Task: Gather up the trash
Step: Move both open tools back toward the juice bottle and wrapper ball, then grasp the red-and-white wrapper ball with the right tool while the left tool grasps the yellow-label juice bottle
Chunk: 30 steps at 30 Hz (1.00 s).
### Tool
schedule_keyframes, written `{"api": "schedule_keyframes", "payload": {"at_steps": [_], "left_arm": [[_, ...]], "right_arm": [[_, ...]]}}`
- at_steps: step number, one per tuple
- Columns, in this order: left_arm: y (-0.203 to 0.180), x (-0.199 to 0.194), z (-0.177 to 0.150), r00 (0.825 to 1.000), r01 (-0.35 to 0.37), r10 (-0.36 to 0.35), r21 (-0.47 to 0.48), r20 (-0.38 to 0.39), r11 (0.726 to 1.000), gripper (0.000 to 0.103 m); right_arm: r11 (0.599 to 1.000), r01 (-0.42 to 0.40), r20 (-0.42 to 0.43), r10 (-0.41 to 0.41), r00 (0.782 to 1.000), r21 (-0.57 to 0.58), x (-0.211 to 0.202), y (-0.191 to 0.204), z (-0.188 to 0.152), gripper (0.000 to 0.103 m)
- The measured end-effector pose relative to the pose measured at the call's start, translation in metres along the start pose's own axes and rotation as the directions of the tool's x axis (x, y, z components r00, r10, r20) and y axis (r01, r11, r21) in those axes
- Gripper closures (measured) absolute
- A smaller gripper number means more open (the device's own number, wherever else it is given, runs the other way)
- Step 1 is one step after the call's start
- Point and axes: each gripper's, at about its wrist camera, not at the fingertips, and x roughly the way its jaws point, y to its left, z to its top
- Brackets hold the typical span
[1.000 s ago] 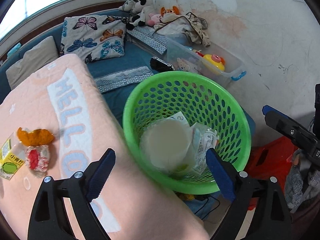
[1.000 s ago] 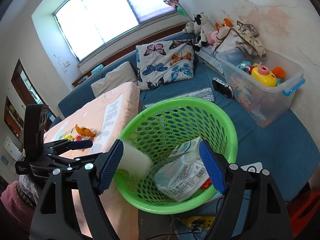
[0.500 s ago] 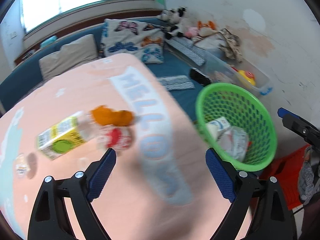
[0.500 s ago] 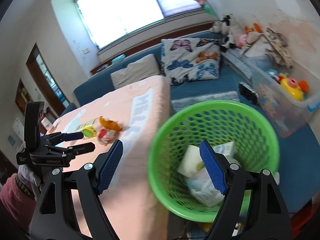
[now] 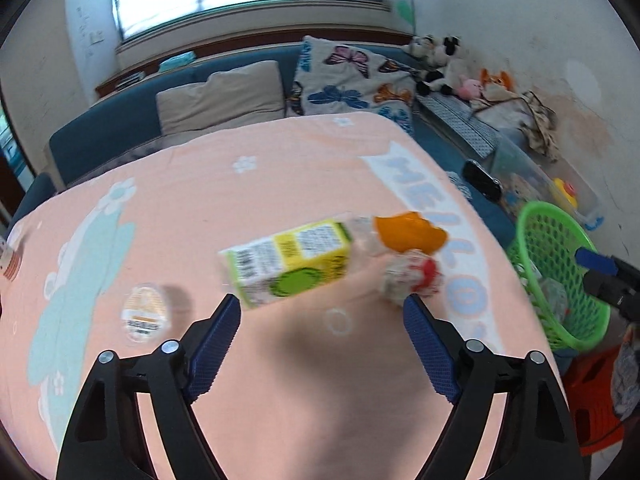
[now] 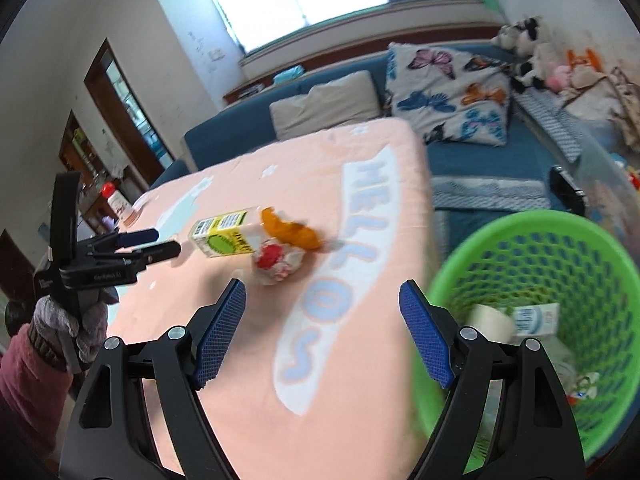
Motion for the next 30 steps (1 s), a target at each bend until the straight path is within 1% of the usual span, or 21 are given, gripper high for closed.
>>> {"api": "schedule_keyframes", "payload": {"at_steps": [4, 9, 13, 16, 18, 20, 21, 24, 27, 30], "left_arm": [[0.016, 0.004, 0.003, 1.000, -0.018, 0.018, 0.008, 0.000, 1.000, 0.024], [0.032, 0.011, 0.005, 1.000, -0.019, 0.019, 0.010, -0.006, 1.000, 0.024], [0.039, 0.016, 0.007, 1.000, -0.009, 0.009, 0.009, -0.005, 1.000, 0.024], [0.040, 0.021, 0.008, 1.000, 0.002, -0.001, 0.027, -0.003, 1.000, 0.024], [0.040, 0.024, 0.009, 1.000, 0.001, -0.001, 0.043, -0.005, 0.999, 0.024], [0.039, 0.027, 0.010, 1.000, 0.015, -0.015, 0.059, -0.006, 0.998, 0.023], [0.038, 0.030, 0.011, 1.000, 0.018, -0.017, 0.074, -0.007, 0.997, 0.022], [0.035, 0.035, 0.013, 1.000, 0.017, -0.016, 0.112, -0.006, 0.994, 0.021], [0.031, 0.041, 0.017, 1.000, 0.031, -0.030, 0.160, -0.010, 0.987, 0.017], [0.029, 0.047, 0.019, 0.999, 0.037, -0.035, 0.205, -0.013, 0.978, 0.016]], "right_arm": [[0.999, -0.034, -0.049, 0.034, 0.998, 0.015, 0.035, 0.015, 0.004, 0.024], [0.998, -0.048, -0.095, 0.050, 0.994, 0.029, 0.070, 0.032, 0.004, 0.024], [0.997, -0.041, -0.112, 0.047, 0.993, 0.061, 0.091, 0.037, 0.007, 0.024], [0.996, -0.026, -0.115, 0.036, 0.993, 0.085, 0.104, 0.037, 0.012, 0.024], [0.994, -0.014, -0.123, 0.027, 0.992, 0.108, 0.115, 0.036, 0.015, 0.024], [0.991, -0.002, -0.133, 0.020, 0.991, 0.132, 0.126, 0.034, 0.017, 0.024], [0.990, 0.007, -0.136, 0.012, 0.991, 0.140, 0.130, 0.033, 0.019, 0.024], [0.984, 0.021, -0.157, 0.007, 0.988, 0.175, 0.143, 0.029, 0.020, 0.024], [0.980, 0.025, -0.179, 0.011, 0.984, 0.199, 0.153, 0.026, 0.018, 0.028], [0.977, 0.016, -0.179, 0.024, 0.984, 0.215, 0.157, 0.023, 0.018, 0.030]]}}
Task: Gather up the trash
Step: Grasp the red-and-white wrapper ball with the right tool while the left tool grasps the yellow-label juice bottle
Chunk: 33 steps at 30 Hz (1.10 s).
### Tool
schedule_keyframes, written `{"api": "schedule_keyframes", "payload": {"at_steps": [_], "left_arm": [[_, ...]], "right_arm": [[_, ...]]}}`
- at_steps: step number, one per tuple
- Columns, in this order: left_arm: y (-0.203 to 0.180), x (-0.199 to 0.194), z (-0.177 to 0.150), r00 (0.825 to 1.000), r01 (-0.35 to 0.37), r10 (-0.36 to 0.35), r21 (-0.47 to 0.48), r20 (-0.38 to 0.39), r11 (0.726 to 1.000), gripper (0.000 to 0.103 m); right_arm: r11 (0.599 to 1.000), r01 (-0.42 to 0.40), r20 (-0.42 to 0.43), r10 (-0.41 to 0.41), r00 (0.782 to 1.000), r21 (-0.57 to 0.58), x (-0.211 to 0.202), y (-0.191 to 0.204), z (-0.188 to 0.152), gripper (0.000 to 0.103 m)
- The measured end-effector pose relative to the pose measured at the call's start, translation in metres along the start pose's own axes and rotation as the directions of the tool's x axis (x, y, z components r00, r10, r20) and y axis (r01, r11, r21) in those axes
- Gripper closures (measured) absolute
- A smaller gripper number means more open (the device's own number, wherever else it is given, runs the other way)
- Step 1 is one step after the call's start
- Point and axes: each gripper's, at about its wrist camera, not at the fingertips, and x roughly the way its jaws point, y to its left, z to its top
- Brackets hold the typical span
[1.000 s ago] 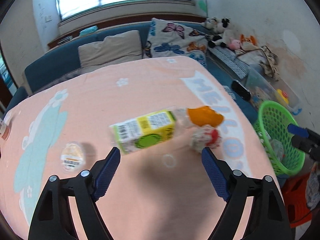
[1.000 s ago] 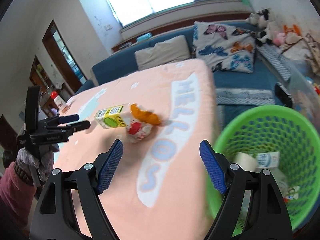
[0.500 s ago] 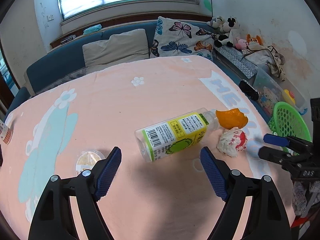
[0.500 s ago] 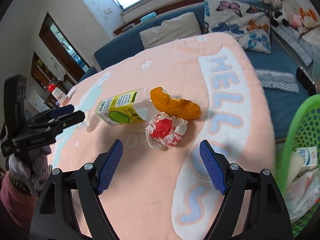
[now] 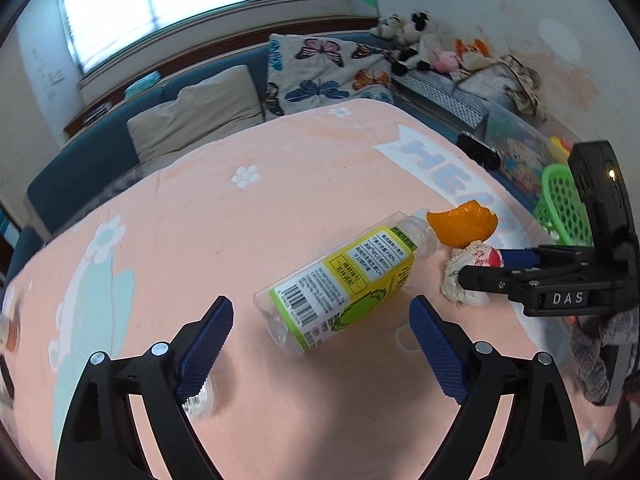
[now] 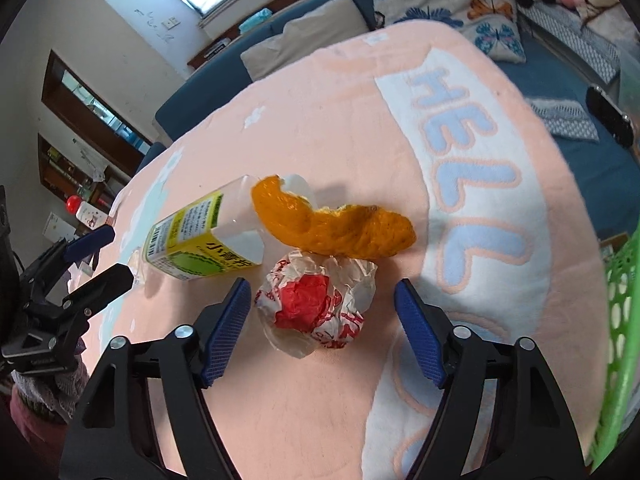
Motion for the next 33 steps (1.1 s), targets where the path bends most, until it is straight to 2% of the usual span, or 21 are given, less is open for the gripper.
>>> {"api": "schedule_keyframes", "payload": {"at_steps": [3, 7, 17, 23, 27, 33], "left_arm": [[0.000, 0.007, 0.004, 1.000, 0.014, -0.014, 0.030, -0.008, 0.999, 0.016], [-0.004, 0.016, 0.012, 0.999, 0.034, -0.033, 0.090, -0.015, 0.995, 0.015], [-0.017, 0.042, 0.026, 0.997, 0.065, -0.052, 0.223, -0.060, 0.973, 0.013], [-0.025, 0.064, 0.028, 0.993, 0.084, -0.061, 0.242, -0.103, 0.967, 0.014], [-0.029, 0.073, 0.026, 0.989, 0.102, -0.074, 0.233, -0.127, 0.967, 0.024], [-0.038, 0.069, 0.023, 0.991, 0.082, -0.058, 0.212, -0.121, 0.974, 0.038]], "right_arm": [[1.000, -0.017, -0.008, 0.017, 1.000, 0.012, 0.003, -0.001, 0.002, 0.041], [0.999, -0.035, -0.018, 0.036, 0.999, 0.012, 0.000, -0.001, 0.003, 0.048], [0.996, -0.047, -0.021, 0.046, 0.999, -0.080, -0.038, -0.004, -0.021, 0.050], [0.992, -0.054, -0.016, 0.052, 0.999, -0.113, -0.060, -0.006, -0.034, 0.050], [0.992, -0.057, -0.004, 0.056, 0.998, -0.111, -0.071, -0.006, -0.037, 0.050], [0.993, -0.024, 0.020, 0.027, 0.999, -0.118, -0.086, -0.012, -0.042, 0.050]]}}
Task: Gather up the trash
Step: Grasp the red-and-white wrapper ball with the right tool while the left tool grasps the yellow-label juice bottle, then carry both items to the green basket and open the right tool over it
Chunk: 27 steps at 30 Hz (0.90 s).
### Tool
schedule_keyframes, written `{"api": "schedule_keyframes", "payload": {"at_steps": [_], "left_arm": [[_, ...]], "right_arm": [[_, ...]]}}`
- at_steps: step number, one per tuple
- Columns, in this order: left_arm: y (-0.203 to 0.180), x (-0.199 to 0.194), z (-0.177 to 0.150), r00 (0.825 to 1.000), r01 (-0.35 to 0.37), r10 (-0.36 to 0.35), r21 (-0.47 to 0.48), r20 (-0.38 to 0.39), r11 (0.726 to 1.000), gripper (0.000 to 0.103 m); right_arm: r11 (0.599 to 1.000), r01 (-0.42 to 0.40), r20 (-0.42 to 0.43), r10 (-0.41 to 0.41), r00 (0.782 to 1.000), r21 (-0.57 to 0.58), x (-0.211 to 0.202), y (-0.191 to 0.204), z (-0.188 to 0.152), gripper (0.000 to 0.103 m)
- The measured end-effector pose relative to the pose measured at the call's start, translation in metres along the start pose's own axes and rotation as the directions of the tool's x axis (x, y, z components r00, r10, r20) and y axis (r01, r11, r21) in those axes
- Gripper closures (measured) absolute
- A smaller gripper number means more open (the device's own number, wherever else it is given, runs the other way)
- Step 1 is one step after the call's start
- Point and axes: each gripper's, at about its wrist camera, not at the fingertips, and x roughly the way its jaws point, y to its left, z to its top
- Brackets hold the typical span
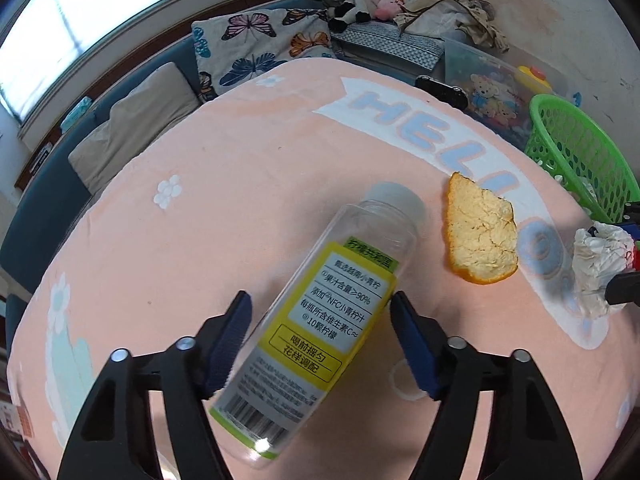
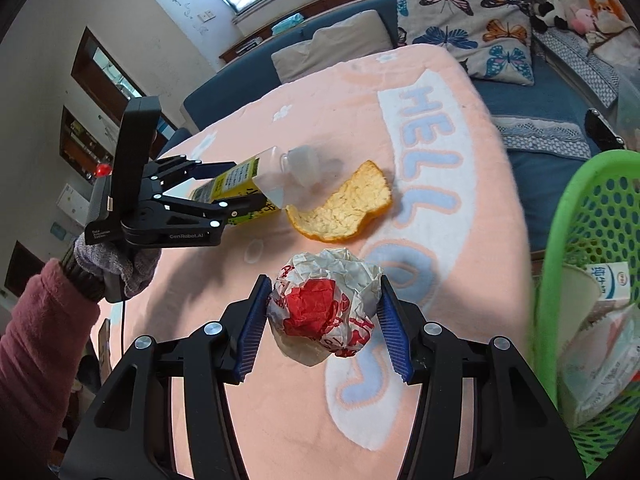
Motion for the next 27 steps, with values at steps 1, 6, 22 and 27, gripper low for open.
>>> {"api": "schedule_keyframes", "payload": {"at_steps": [1, 6, 22, 27], "left_arm": [[-0.002, -0.001, 0.000, 1.000, -0.009, 0.009, -0.007, -0.004, 1.000, 0.040], [-0.008, -0.008, -0.003, 0.998, -0.053, 0.051, -0.089, -0.024, 0.995, 0.055], [-0.038, -0.066, -0.023, 0.999, -0.009, 0.017, -0.255, 0.032, 0.967, 0.058], [-0.064, -0.083, -0.014, 0.996, 0.052, -0.033, -0.250, 0.079, 0.967, 0.058]], "right_arm": [[1.000, 0.007, 0.006, -0.007, 1.000, -0.001, -0.002, -0.001, 0.000, 0.050], [0.999, 0.040, 0.041, -0.041, 0.998, 0.009, -0.020, -0.013, -0.004, 0.050], [0.981, 0.189, 0.115, -0.192, 0.975, 0.031, -0.078, -0.065, -0.019, 0.050], [0.967, 0.252, 0.121, -0.256, 0.959, 0.046, -0.093, -0.088, -0.026, 0.050]]}}
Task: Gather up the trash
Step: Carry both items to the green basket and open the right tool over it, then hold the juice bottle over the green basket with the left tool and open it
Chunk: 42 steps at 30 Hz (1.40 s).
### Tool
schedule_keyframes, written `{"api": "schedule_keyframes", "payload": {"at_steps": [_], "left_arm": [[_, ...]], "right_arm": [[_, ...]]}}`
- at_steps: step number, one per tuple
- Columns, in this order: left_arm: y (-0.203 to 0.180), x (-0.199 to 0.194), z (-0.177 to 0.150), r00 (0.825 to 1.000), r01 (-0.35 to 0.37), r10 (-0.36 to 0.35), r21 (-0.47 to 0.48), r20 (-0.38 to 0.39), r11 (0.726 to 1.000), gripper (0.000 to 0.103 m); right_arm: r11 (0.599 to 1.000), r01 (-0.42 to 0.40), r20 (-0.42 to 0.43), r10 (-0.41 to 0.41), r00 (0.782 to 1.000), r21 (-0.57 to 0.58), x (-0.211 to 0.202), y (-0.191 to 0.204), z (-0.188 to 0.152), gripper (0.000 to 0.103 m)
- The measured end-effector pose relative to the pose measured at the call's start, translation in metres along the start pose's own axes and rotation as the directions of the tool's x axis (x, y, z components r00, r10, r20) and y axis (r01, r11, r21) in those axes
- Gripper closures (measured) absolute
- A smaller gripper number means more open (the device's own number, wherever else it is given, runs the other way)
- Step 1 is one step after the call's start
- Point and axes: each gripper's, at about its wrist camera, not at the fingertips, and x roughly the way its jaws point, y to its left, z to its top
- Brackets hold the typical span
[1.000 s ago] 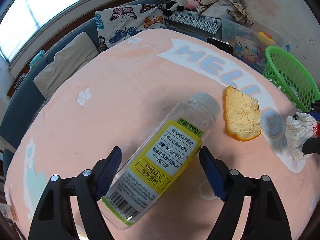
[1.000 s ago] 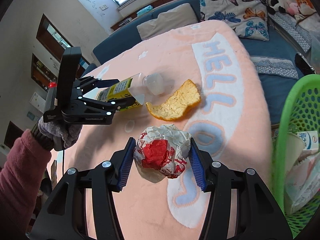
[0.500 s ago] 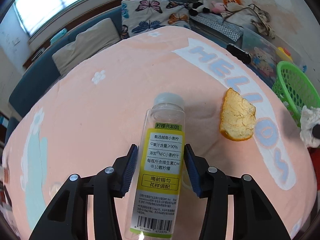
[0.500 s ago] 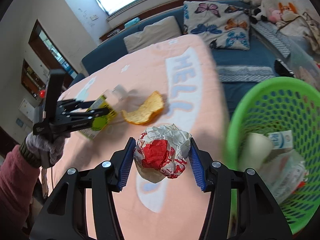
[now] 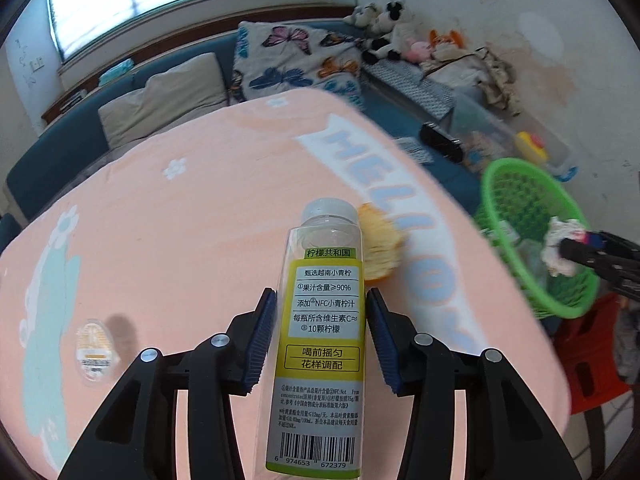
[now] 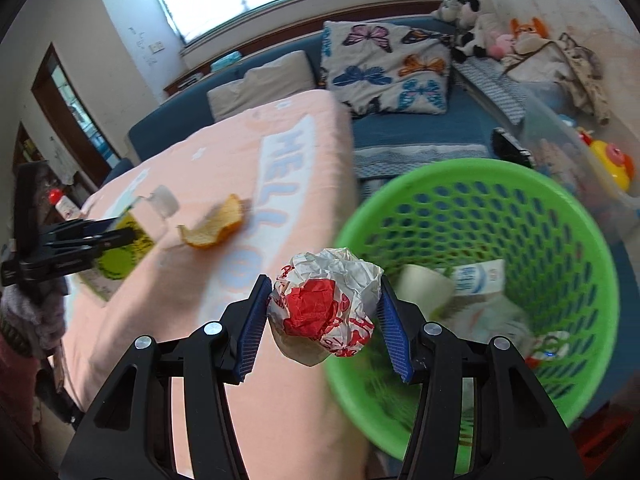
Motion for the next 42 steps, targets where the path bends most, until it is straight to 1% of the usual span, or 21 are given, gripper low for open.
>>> {"api": "schedule_keyframes", "payload": {"at_steps": [3, 10, 15, 21, 23, 25, 26, 32, 39, 42], "left_arm": [[-0.018, -0.005, 0.004, 0.999, 0.052, -0.052, -0.004, 0.014, 0.999, 0.058], [-0.072, -0.007, 0.021, 0.989, 0.139, -0.141, 0.040, 0.041, 0.989, 0.058], [-0.106, -0.002, 0.033, 0.979, 0.194, -0.198, 0.069, 0.043, 0.979, 0.058], [-0.137, 0.003, 0.044, 0.968, 0.243, -0.248, 0.098, 0.041, 0.965, 0.058], [-0.148, 0.005, 0.049, 0.964, 0.258, -0.263, 0.106, 0.039, 0.960, 0.058], [-0.158, 0.007, 0.053, 0.961, 0.266, -0.272, 0.113, 0.041, 0.957, 0.058], [-0.162, 0.009, 0.055, 0.960, 0.271, -0.277, 0.115, 0.042, 0.956, 0.058], [-0.189, 0.021, 0.063, 0.953, 0.295, -0.301, 0.118, 0.034, 0.948, 0.058], [-0.219, 0.040, 0.064, 0.951, 0.307, -0.311, 0.126, 0.009, 0.943, 0.058], [-0.229, 0.050, 0.063, 0.949, 0.312, -0.314, 0.118, -0.006, 0.943, 0.058]], "right_arm": [[0.998, 0.058, 0.007, -0.058, 0.998, 0.004, -0.005, -0.019, -0.002, 0.050], [0.985, 0.170, 0.007, -0.171, 0.985, 0.042, -0.013, -0.068, -0.009, 0.050], [0.973, 0.218, 0.004, -0.218, 0.976, 0.072, -0.016, -0.091, -0.014, 0.047], [0.966, 0.236, 0.000, -0.238, 0.971, 0.109, -0.018, -0.110, -0.020, 0.045], [0.965, 0.234, 0.003, -0.236, 0.972, 0.120, -0.020, -0.114, -0.021, 0.041], [0.963, 0.237, 0.010, -0.240, 0.971, 0.127, -0.024, -0.116, -0.022, 0.033], [0.963, 0.238, 0.013, -0.241, 0.970, 0.129, -0.026, -0.117, -0.023, 0.032], [0.962, 0.238, 0.044, -0.246, 0.968, 0.136, -0.042, -0.120, -0.028, 0.031], [0.959, 0.231, 0.081, -0.246, 0.966, 0.165, -0.065, -0.128, -0.040, 0.029], [0.958, 0.228, 0.083, -0.245, 0.966, 0.175, -0.071, -0.132, -0.045, 0.028]]}}
